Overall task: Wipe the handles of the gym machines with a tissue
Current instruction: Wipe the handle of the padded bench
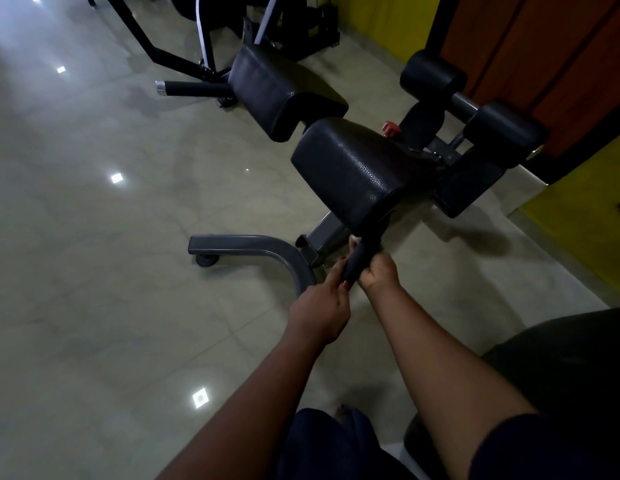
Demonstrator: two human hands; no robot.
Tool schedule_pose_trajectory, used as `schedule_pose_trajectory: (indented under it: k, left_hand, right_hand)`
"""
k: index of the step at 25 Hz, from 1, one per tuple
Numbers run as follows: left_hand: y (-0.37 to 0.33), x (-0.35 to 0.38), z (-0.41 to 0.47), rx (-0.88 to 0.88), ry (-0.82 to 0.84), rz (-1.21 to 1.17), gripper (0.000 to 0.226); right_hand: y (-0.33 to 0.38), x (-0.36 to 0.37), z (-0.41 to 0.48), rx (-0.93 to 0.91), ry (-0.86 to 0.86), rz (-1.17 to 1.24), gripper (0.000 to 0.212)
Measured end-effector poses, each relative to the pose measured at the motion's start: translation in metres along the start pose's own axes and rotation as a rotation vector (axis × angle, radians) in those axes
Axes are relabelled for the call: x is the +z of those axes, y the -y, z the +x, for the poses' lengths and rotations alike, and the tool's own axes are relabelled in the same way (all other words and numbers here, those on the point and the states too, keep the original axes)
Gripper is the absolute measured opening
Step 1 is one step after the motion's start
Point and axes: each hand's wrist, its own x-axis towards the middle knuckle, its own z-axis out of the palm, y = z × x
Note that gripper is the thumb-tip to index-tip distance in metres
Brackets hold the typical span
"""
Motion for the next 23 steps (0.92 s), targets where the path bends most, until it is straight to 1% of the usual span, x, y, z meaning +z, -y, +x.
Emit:
schedule_pose_trajectory:
  k: [1,3,4,5,6,7,8,9,10,11,13,14,16,18,20,21,23]
  left_hand:
    - [0.000,0.000,0.000,0.001,0.000,-0.005,0.052]
    - [0.001,0.000,-0.001,0.001,0.008,0.003,0.053]
    - [0.000,0.000,-0.002,0.000,0.015,0.002,0.053]
    - [0.000,0.000,-0.002,-0.001,0.019,-0.002,0.052]
    - [0.001,0.000,-0.001,-0.001,0.019,-0.005,0.052]
    - [0.001,0.000,0.000,-0.002,0.023,-0.008,0.052]
    - [0.001,0.000,0.000,-0.006,0.027,-0.010,0.052]
    - [0.001,0.000,0.000,-0.009,0.030,-0.008,0.051]
    - [0.001,0.000,0.000,-0.010,0.030,-0.001,0.051]
    - [0.001,0.000,0.000,-0.008,0.029,0.004,0.051]
    - [0.002,0.001,0.000,-0.001,0.031,-0.004,0.051]
    - [0.001,0.000,0.000,-0.002,0.032,-0.015,0.050]
    - [0.001,-0.001,-0.001,-0.002,0.019,-0.027,0.049]
    - [-0.001,-0.002,-0.004,-0.015,0.019,-0.054,0.051]
    - [0.000,-0.002,-0.005,-0.031,0.017,-0.132,0.063]
    - [0.000,-0.002,-0.006,-0.039,0.002,-0.188,0.074]
    - [-0.001,-0.005,-0.009,-0.054,-0.039,-0.315,0.099]
  right_hand:
    - [-0.003,-0.002,-0.005,0.016,0.002,-0.032,0.018]
    - [-0.012,-0.013,-0.016,0.093,0.011,-0.066,0.023]
    - [-0.014,-0.015,-0.021,0.108,0.007,-0.069,0.024]
    - [-0.015,-0.013,-0.024,0.084,-0.031,-0.076,0.023]
    - [-0.015,-0.009,-0.025,0.008,-0.103,-0.084,0.020]
    - [-0.014,-0.003,-0.027,-0.114,-0.222,-0.146,0.019]
    - [-0.016,0.000,-0.030,-0.254,-0.375,-0.292,0.017]
    - [-0.019,0.001,-0.038,-0.393,-0.519,-0.493,0.018]
    - [-0.025,-0.001,-0.047,-0.529,-0.585,-0.675,0.019]
    - [-0.031,-0.006,-0.057,-0.662,-0.558,-0.816,0.019]
    - [-0.036,-0.019,-0.062,-0.916,-0.436,-1.026,0.019]
    - [-0.030,-0.019,-0.059,-0.998,-0.404,-1.109,0.018]
    - [-0.009,-0.010,-0.039,-1.048,-0.397,-1.271,0.018]
    - [0.007,0.001,-0.025,-0.983,-0.411,-1.511,0.020]
    - [0.002,0.003,-0.031,-0.968,-0.364,-1.716,0.019]
    - [-0.005,-0.002,-0.040,-1.034,-0.266,-1.775,0.017]
    - [-0.023,-0.022,-0.066,-1.241,0.016,-1.836,0.016]
